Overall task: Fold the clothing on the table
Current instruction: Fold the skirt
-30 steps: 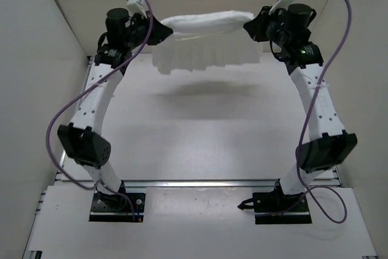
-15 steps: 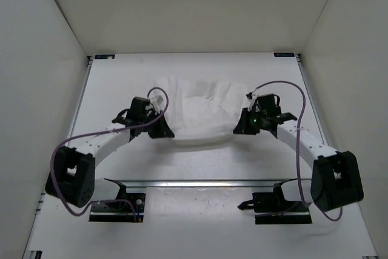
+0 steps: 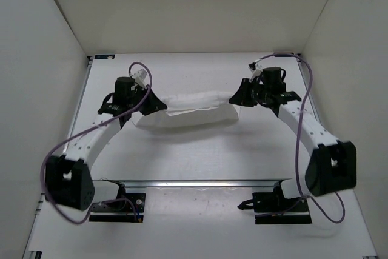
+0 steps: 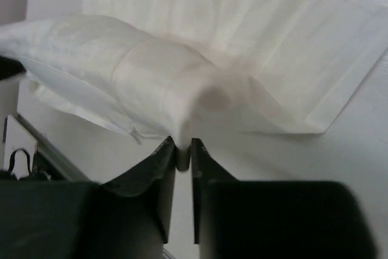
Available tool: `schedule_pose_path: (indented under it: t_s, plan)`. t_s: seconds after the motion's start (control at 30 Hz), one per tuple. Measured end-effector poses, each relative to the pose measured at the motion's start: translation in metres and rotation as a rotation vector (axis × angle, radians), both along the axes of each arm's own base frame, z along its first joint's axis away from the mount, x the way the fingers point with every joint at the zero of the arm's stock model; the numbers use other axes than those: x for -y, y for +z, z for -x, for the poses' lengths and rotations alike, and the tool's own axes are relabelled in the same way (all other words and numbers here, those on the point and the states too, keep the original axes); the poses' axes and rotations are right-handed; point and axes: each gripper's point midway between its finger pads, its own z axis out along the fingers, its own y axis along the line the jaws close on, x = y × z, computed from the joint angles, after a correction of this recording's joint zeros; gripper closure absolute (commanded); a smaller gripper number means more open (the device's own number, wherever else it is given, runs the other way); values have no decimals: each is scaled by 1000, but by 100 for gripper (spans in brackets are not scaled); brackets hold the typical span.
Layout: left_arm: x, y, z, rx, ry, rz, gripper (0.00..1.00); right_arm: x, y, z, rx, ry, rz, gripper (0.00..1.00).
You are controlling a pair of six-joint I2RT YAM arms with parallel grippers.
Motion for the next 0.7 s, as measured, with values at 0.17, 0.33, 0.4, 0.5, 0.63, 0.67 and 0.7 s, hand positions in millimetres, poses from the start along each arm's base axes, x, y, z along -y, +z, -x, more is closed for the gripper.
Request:
schedule_pose_path:
  t_s: [0.17,0.33,0.4,0.5,0.63,0.67,0.7]
  plan:
    - [-22,-97,-38,-273,132,-80,57,8,-55,-73,-103,-37,36,66]
    - [-38,-98,-64,-290,214,-87,1,1,-62,-128,-110,-25,50,36]
    - [-41,-78,-75,-233,224,-64,1,-5,-47,-142,-58,-8,55,34]
    - [-42,-49,-86,-143,227,-34,2,-11,-30,-143,-3,13,46,35]
    - [-47,-19,-84,-52,221,-41,8,-18,-28,-125,8,50,30,44]
    - [-48,-11,-83,-25,216,-45,31,-19,-33,-118,-1,62,29,59]
    - [-48,-3,-81,-4,213,-43,63,-21,-39,-113,-9,73,31,73]
